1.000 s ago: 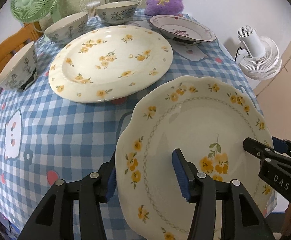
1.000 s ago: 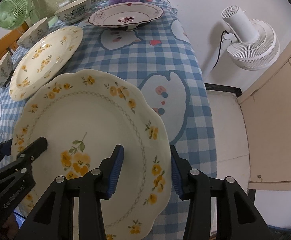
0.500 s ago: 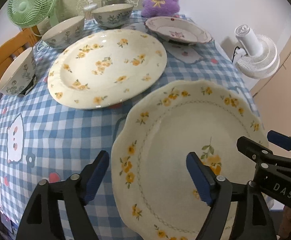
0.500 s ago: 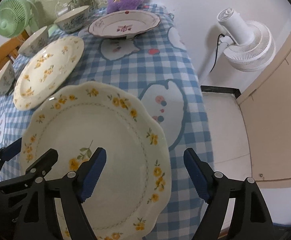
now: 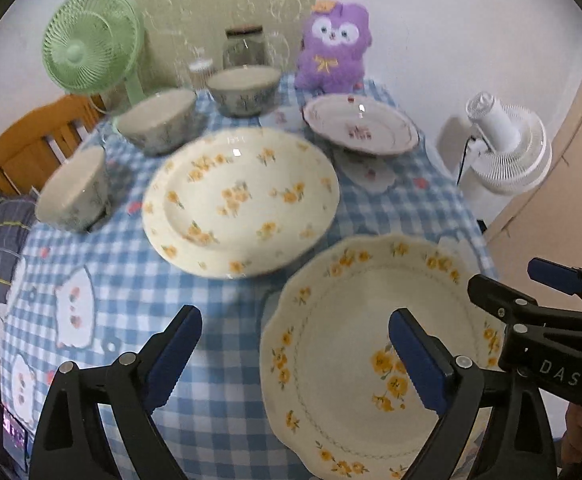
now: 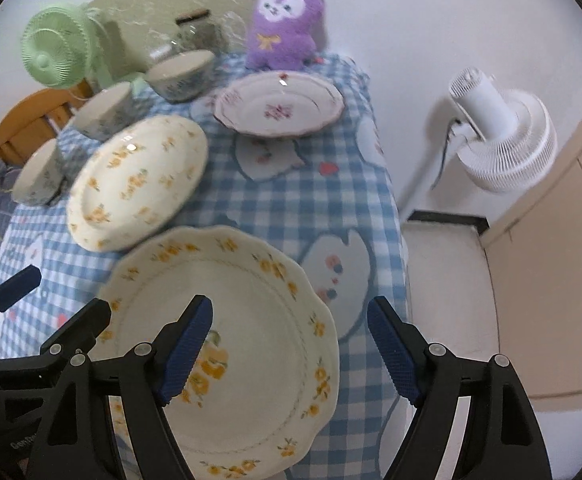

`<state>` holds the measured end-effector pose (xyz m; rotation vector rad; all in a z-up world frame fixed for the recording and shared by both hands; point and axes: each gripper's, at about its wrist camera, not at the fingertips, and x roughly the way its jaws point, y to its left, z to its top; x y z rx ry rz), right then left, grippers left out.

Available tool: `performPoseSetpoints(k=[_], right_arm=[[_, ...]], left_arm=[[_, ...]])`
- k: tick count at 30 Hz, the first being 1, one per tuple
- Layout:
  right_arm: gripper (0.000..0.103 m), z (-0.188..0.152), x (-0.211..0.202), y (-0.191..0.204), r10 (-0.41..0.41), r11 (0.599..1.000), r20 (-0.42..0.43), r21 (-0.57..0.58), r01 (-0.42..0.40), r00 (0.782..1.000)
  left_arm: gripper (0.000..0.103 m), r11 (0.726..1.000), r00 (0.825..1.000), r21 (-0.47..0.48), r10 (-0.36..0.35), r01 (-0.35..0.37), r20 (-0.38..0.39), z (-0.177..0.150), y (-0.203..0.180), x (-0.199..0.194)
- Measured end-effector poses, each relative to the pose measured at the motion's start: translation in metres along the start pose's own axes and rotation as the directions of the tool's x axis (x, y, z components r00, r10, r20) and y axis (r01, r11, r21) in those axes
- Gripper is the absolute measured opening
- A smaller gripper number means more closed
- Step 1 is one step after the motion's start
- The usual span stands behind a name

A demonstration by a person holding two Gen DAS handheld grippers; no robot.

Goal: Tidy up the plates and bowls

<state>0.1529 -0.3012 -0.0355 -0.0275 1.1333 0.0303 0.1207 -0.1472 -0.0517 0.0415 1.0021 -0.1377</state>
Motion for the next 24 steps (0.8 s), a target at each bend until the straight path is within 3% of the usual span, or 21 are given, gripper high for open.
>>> performPoseSetpoints(k=[5,10,13,21,24], right_arm=[[0.082,0.014,-0.016,0.007,0.027,0.999,0.016,-0.032,-0.026,1.0],[0.082,0.034,-0.034,0.009,0.058,0.998,0.049,-0.031,-0.057,0.997],[0.082,0.047,-0.043,0.01,0.074,0.997,0.069,-0.024,-0.072,0.995],[0.082,0.071,-0.055,0.018,0.076,0.996,0.098,-0.044,-0.072,0.992],[0.082,0.079,-0.052,0.02,0.08,0.997,0.092,-0.011,-0.079,0.993]], left_arm=[[0.096,0.998,1.0,-0.057,0.007,-0.006,0.01,0.016,0.01,-0.016],[0.096,0.993,0.997,-0.093,0.073,-0.069,0.04,0.033,0.013,-0.035],[0.096,0.991,0.996,-0.115,0.068,-0.061,0.059,0.042,0.015,-0.046],[0.096,0.991,0.991,-0.102,0.096,-0.086,0.096,0.064,0.021,-0.06],[0.096,0.993,0.992,-0.094,0.076,-0.067,0.1,0.073,0.027,-0.058]])
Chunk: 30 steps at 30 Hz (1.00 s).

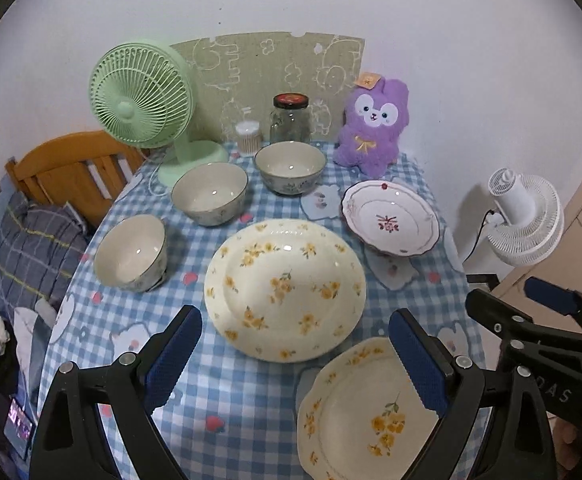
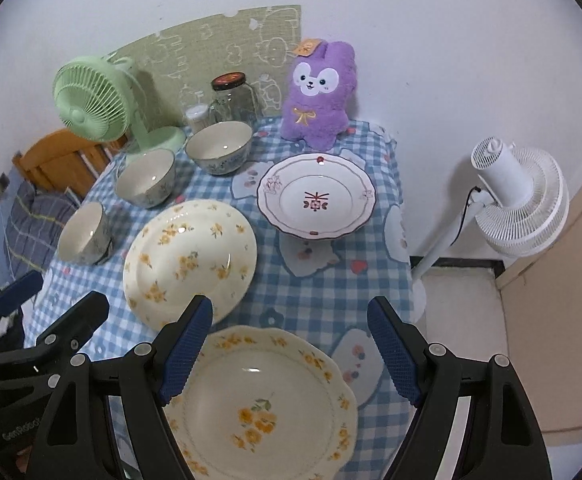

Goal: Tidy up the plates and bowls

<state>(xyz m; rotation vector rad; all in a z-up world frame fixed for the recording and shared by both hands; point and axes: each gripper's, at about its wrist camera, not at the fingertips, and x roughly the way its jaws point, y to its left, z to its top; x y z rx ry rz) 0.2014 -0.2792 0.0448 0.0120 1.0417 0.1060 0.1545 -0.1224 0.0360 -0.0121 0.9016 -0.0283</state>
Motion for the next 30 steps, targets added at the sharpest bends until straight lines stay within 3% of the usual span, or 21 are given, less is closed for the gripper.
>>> performPoseSetpoints(k=[13,24,30], right_arm=[[0.082,0.034,0.018,0.027,-0.05,0.999,0.052,0.01,0.049,0.997],[0.082,0.051,0.058,0.046,-0.075,0.996,-0.008,0.051,0.075,0.997],[0.082,0.057,0.089,0.056,-0.071,0.996,-0.043,0.043,0.073,0.997]], left_arm=[[0.096,1.0,1.0,0.017,-0.015,0.015,-0.017,0.03,0.027,0.029],[0.095,0.999,0.997,0.021,-0.031,0.032,-0.064,0.044,0.052,0.071],[0.088,1.0,0.995,0.029,-0.005,0.008,-0.096,0.042,0.062,0.101]])
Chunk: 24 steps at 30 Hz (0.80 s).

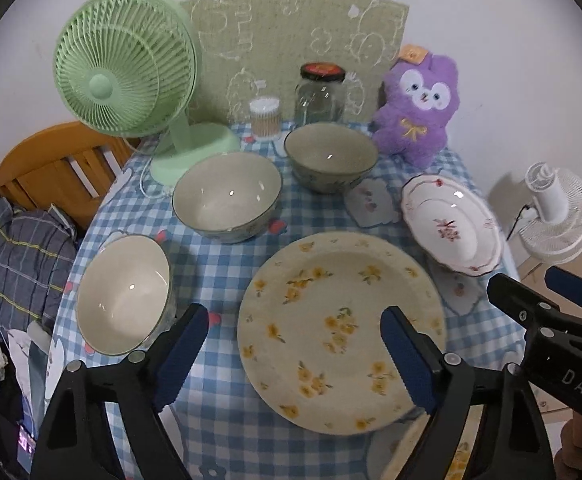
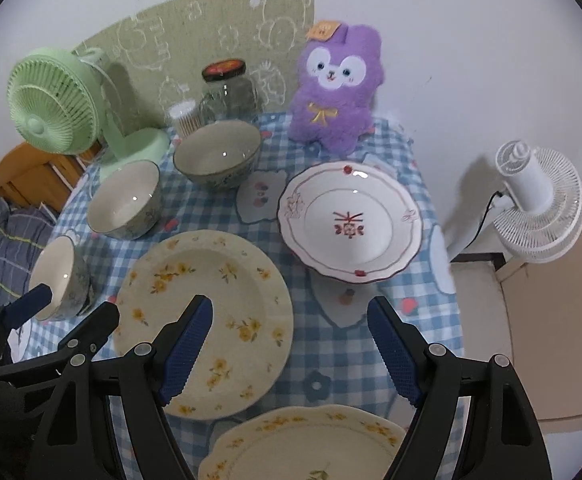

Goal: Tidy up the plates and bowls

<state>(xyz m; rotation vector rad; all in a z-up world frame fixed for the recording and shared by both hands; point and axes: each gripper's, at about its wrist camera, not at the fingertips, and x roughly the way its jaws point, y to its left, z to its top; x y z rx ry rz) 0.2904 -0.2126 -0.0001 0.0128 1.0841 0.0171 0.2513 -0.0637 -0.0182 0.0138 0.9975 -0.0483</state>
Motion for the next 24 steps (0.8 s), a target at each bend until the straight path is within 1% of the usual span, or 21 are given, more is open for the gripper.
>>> performPoseSetpoints(k=[7,12,14,15,16,17,20,24], right_arm=[[0.082,0.0,0.038,0.008,0.031,0.999,-0.051,0.007,-0.031,0.998],[0.082,-0.001,0.064,0.013,0.046,0.999,-0.084,0.008,-0.045,0.995],[0.082,-0.001,0.072,0.014,0.043,0.999,-0.09,0.003,-0.043,0.995],[0.081,0.0,0.077,0.015,0.041,0.999,-0.094,0.0,-0.041,0.995],[0.077,0.0,0.081,0.015,0.041,0.999,-0.098,-0.001,-0.041,0.994],[0.075,0.0,0.083,0.016,0.04,0.999,-0.103,-0.001,-0.041,0.994],[0.072,0.0,0.096,0.014,0.042,0.999,-0.127,0.003,-0.042,0.991],[0.071,-0.001,0.109,0.015,0.038,0.999,-0.148,-0.002,-0.039,0.988]], left_arm=[[0.087,1.0,0.999,-0.015,-0.009,0.008,-0.05,-0.003,0.011,0.037],[0.085,1.0,0.998,-0.018,-0.008,0.007,-0.069,-0.006,0.015,0.059],[0.082,1.0,0.997,-0.018,-0.004,0.003,-0.079,-0.007,0.015,0.069],[0.08,1.0,0.996,-0.019,0.0,-0.002,-0.084,-0.009,0.015,0.073],[0.076,1.0,0.996,-0.021,0.002,-0.004,-0.088,-0.01,0.016,0.078],[0.075,1.0,0.996,-0.026,0.002,-0.004,-0.092,-0.011,0.016,0.082],[0.075,0.999,0.994,-0.041,0.001,-0.005,-0.11,-0.012,0.018,0.092],[0.075,0.999,0.992,-0.049,0.01,-0.016,-0.129,-0.013,0.021,0.103]])
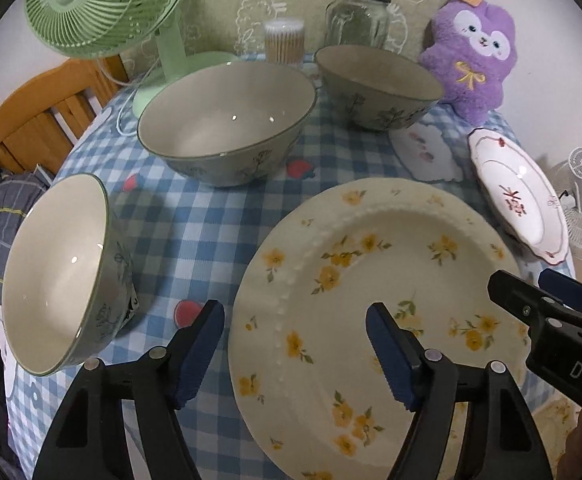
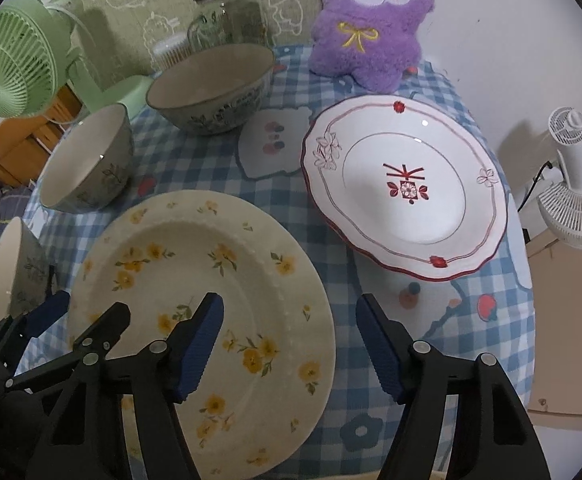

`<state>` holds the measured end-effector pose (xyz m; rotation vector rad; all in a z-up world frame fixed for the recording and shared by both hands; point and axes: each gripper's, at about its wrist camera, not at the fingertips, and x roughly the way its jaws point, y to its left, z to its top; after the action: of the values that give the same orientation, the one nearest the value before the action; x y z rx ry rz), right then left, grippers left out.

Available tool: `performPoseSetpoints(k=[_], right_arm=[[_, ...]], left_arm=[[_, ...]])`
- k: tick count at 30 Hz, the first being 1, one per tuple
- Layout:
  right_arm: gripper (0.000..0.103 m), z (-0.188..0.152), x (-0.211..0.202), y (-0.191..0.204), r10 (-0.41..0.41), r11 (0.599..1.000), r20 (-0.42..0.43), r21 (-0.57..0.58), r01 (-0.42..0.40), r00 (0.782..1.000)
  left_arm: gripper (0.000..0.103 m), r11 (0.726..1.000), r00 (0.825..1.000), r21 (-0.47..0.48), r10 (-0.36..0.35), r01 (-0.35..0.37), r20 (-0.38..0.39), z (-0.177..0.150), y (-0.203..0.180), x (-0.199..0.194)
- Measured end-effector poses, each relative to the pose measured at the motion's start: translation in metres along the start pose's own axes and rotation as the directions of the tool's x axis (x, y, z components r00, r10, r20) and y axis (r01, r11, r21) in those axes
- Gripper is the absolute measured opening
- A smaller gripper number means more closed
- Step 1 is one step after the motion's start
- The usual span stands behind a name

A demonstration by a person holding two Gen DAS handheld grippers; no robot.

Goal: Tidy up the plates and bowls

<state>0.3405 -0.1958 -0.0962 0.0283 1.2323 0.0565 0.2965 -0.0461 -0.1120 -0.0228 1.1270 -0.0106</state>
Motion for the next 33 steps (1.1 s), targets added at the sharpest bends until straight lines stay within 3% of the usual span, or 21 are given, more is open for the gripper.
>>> performPoseSetpoints(k=[7,13,28,33], right_arm=[[0.058,0.0,0.02,-0.002,-0.002,1.0,-0.061,0.0,0.002,0.998],[0.052,-0.001,0.029,-0.002,0.02,1.0,-0.087,-0.013,-0.021,0.996],[0.055,0.001,0.034,0.01,0.013,0.984,-0.137,-0.174,-0.037,0.991],[0.055,0.0,0.034,0.012,0.004,0.988,-0.127,-0.153,-0.023,0.992]], left_arm=[[0.062,1.0,0.999,-0.011,-0.001,0.0,-0.038,-0.002,0.002,0.015],[0.06,1.0,0.999,-0.011,-0.015,0.015,-0.034,-0.001,0.004,0.016],[0.059,0.999,0.997,0.033,-0.025,0.028,-0.072,0.001,0.004,0.018],[0.059,0.999,0.998,0.046,-0.018,0.021,-0.064,0.0,0.003,0.017]])
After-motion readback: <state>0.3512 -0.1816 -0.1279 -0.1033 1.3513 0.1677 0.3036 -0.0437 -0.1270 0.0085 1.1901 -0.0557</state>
